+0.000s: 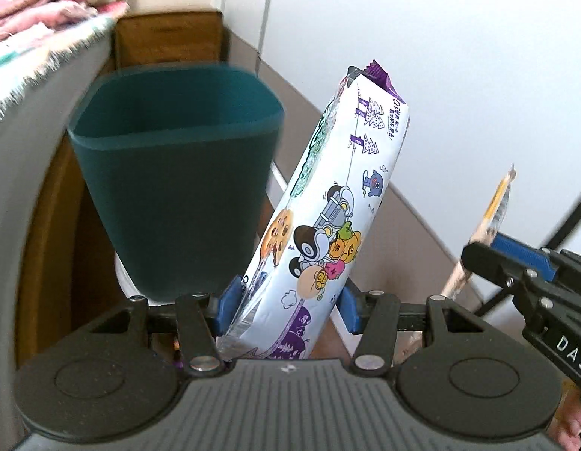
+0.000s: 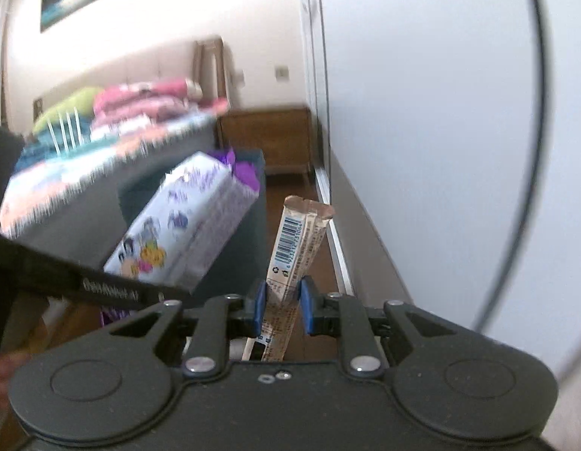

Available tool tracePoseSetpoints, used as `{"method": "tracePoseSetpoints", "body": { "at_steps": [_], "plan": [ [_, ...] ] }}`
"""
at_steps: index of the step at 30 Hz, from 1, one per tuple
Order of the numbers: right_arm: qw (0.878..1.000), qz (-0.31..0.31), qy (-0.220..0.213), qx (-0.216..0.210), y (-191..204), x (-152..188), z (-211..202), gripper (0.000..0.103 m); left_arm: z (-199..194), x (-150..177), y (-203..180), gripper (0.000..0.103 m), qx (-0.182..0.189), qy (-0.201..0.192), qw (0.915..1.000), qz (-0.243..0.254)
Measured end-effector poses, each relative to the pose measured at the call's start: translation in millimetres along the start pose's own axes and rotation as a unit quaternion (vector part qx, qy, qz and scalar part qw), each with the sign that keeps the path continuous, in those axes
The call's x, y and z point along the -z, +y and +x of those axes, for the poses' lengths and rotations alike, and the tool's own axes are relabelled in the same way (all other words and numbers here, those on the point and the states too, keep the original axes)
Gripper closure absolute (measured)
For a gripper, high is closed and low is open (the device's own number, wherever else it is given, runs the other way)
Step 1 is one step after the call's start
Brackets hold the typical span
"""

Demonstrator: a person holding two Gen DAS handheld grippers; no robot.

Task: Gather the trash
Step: 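Carry package and snack stick into the wastebasket and open both tools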

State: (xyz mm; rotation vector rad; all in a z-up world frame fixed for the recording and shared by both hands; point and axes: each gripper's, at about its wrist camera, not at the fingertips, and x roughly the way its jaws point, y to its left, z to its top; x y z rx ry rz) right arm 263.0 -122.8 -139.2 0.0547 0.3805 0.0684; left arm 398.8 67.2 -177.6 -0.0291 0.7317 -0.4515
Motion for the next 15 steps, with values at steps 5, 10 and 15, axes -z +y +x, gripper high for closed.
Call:
{"method": "tracePoseSetpoints", "body": {
  "at_steps": [5,10,15],
  "plan": [
    [0.999,-0.030,-0.043,0.002,20.3,-50.8,27.3,0.084,-18.7,-47.8,16.4,0.050,-0.014,-0.047,0.9988,-0.004],
    [0.997,-0.042,-0.064,0.004,36.8,-87.5,58.7,0.084,-16.7,-93.6,41.8,0.050,-0.025,-0.071,0.9967,-0.032],
    [0.996,-0.052,-0.066,0.008,51.3,-113.8,99.6,0.084,3.3,-128.3,73.7,0.050,-0.033,-0.074,0.9950,-0.058]
  ]
}}
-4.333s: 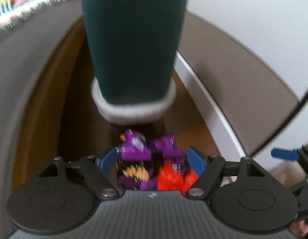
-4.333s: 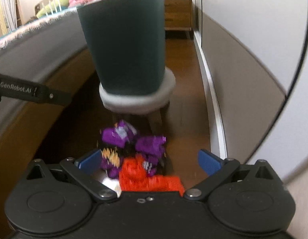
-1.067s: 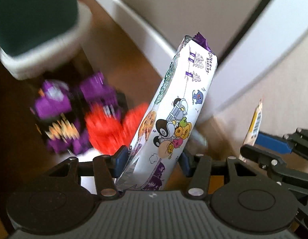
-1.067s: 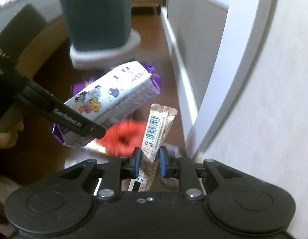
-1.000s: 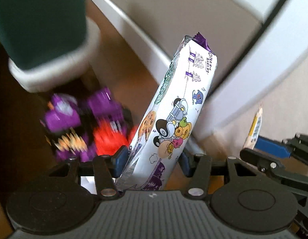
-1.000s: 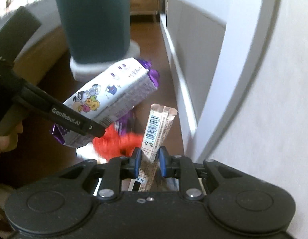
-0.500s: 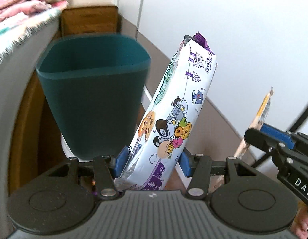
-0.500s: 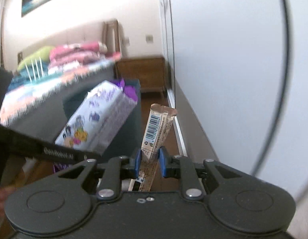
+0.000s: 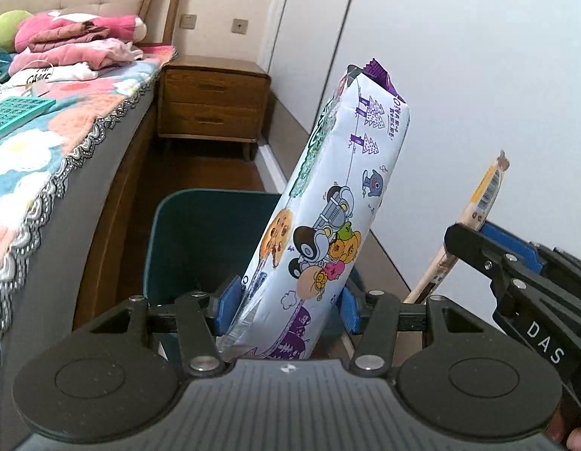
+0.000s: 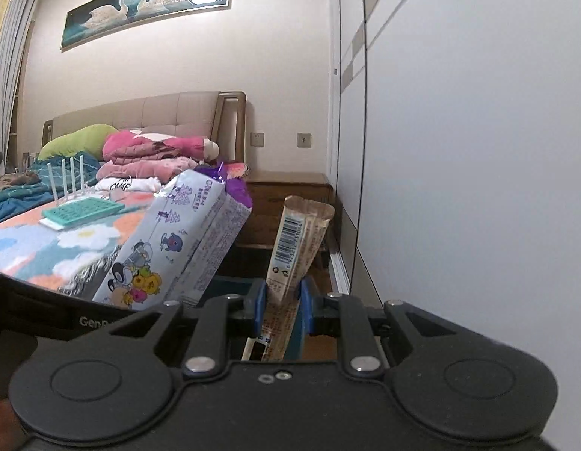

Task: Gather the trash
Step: 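Carry package and snack stick into the wastebasket and open both tools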

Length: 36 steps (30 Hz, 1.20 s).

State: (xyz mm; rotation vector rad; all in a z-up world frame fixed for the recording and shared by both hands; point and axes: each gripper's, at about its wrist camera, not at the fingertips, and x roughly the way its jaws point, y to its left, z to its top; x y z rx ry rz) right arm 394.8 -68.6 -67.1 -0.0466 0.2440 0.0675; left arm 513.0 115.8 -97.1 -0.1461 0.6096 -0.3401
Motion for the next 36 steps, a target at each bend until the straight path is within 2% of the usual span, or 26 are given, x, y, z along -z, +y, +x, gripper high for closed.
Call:
{"method": "tracePoseSetpoints", "body": {
  "at_steps": [3,8,15,21,27,31,32,33,36],
  "plan": [
    [1.000,0.000,0.013,0.002,8.2,-0.3,18.7,0.084,10.8,-14.7,14.7,0.050,-0.012,0.008,0.9999,-0.003],
    [0.999,-0.017,0.037,0.008,21.3,9.3,50.2,0.084,39.1,-9.0,21.6,0.050,-0.041,0.033,0.9985,0.016],
    [0.995,-0.031,0.092,0.005,30.4,31.9,85.7,0.084,80.3,3.8,25.0,0.050,-0.068,0.081,0.9930,0.052],
    [0.990,-0.033,0.137,0.000,32.1,44.5,103.0,0.084,99.7,13.6,23.1,0.050,-0.079,0.125,0.9866,0.070],
    [0.984,-0.039,0.173,-0.001,33.3,49.9,107.3,0.080,105.3,16.4,16.4,0.050,-0.089,0.142,0.9812,0.095],
    [0.984,-0.023,0.178,-0.004,27.0,48.2,104.1,0.070,109.2,12.8,18.2,0.047,-0.092,0.147,0.9807,0.089],
    [0.984,-0.021,0.177,-0.005,25.3,47.6,101.3,0.063,109.5,11.6,19.3,0.047,-0.094,0.146,0.9810,0.087],
    [0.985,-0.019,0.172,-0.005,22.9,46.8,99.8,0.058,108.1,11.2,19.7,0.044,-0.094,0.144,0.9816,0.083],
    [0.986,-0.011,0.165,-0.013,17.0,43.9,93.8,0.052,100.7,11.4,19.8,0.030,-0.091,0.134,0.9840,0.075]
  ]
}}
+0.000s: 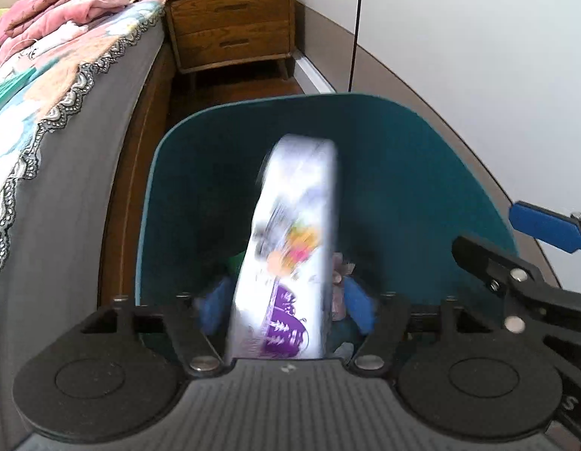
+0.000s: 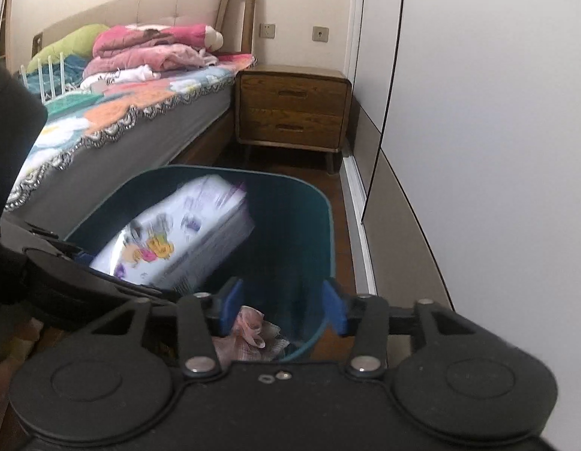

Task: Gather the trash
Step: 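Carry package and snack stick into the wastebasket and open both tools, then move both tools back down to the trash pile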

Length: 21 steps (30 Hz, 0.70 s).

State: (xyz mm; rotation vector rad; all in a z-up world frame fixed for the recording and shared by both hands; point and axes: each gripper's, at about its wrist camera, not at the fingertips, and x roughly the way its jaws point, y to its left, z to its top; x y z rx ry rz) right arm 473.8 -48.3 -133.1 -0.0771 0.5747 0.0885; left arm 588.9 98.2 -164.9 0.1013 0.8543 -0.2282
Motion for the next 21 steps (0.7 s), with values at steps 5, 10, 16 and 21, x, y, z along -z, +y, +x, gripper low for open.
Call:
{"method": "tracePoseSetpoints", "body": {
  "at_steps": [5,10,16,21],
  "plan": [
    [1.000,0.012,-0.019,-0.014,-7.0,0.5,-20.9,0.046,-21.8,6.4,-6.1,0.030,-0.011,-0.023,0.9997,0.002],
    [0.998,0.019,-0.041,-0.040,-11.6,5.2,-50.7,0.041,-52.0,20.9,-14.1,0.030,-0.010,-0.045,0.9989,0.004],
    [0.997,0.002,-0.049,-0.052,-12.7,23.4,-87.9,0.039,-88.7,46.8,-30.1,0.030,-0.010,-0.067,0.9977,0.010],
    [0.996,-0.002,-0.055,-0.065,-12.2,46.5,-116.5,0.036,-116.5,72.6,-42.8,0.030,-0.011,-0.084,0.9964,0.006]
  ]
}}
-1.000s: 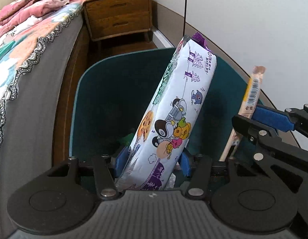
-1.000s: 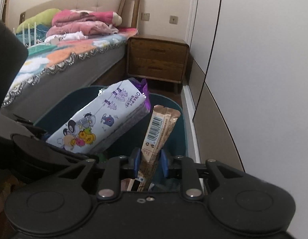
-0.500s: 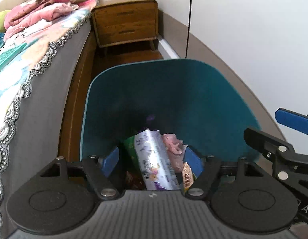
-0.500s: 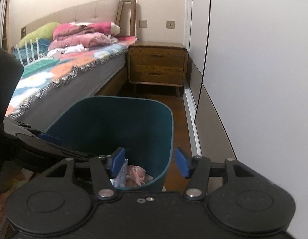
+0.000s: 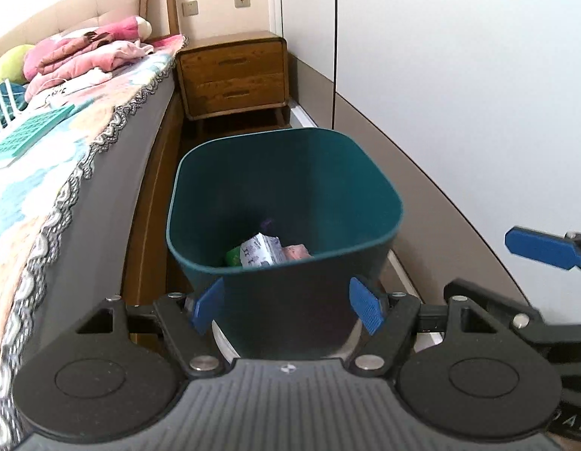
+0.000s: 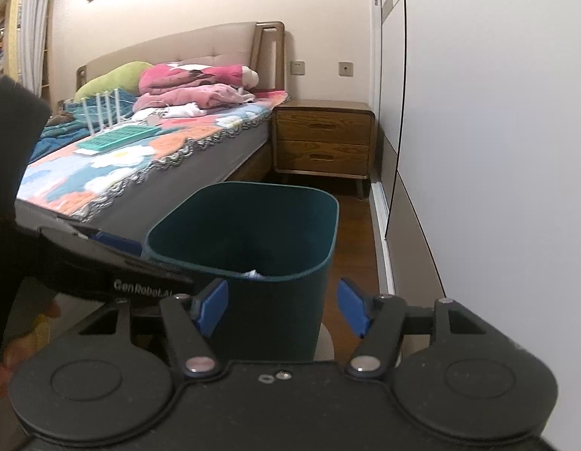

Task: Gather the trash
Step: 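Move both tools back down to the trash pile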

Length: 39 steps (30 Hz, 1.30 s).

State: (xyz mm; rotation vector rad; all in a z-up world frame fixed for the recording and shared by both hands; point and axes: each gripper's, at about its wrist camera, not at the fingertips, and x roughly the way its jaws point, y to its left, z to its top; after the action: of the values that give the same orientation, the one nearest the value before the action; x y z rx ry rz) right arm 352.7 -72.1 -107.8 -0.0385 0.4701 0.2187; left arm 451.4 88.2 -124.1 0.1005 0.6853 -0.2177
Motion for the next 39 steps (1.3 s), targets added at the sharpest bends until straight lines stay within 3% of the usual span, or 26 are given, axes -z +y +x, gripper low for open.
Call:
{"method": "tracePoseSetpoints", "body": {
  "at_steps": [8,11,18,25,28,30,33,39],
  "plan": [
    [1.000,0.020,-0.001,-0.003,-0.7,44.2,-25.6,0.027,-20.7,40.2,-13.7,0.030,0.011,0.014,0.9997,-0.014],
    [0.999,0.038,0.006,0.000,-2.5,66.1,-26.9,0.017,-20.8,59.7,-15.4,0.022,0.017,0.030,0.9991,-0.024],
    [0.997,0.062,0.043,-0.002,-7.3,121.4,-24.0,0.016,-14.5,109.2,-17.3,0.022,0.009,0.043,0.9985,-0.032],
    [0.995,0.063,0.082,0.011,-14.8,171.6,-22.9,0.012,-0.7,158.9,-18.6,0.019,0.047,0.067,0.9952,-0.053],
    [0.992,0.056,0.107,0.016,-16.2,195.8,-19.1,0.012,8.6,178.5,-21.0,0.016,0.045,0.073,0.9946,-0.059],
    [0.991,0.052,0.122,0.018,-16.1,212.8,-16.0,0.011,17.0,192.4,-22.4,0.006,0.048,0.085,0.9933,-0.063],
    [0.987,0.042,0.152,0.020,-16.5,244.8,-11.0,0.011,32.8,217.2,-23.5,0.005,0.058,0.110,0.9893,-0.077],
    [0.977,0.011,0.212,0.030,-16.7,303.2,3.7,0.011,71.8,279.2,-28.8,0.005,0.083,0.202,0.9713,-0.094]
  ]
}}
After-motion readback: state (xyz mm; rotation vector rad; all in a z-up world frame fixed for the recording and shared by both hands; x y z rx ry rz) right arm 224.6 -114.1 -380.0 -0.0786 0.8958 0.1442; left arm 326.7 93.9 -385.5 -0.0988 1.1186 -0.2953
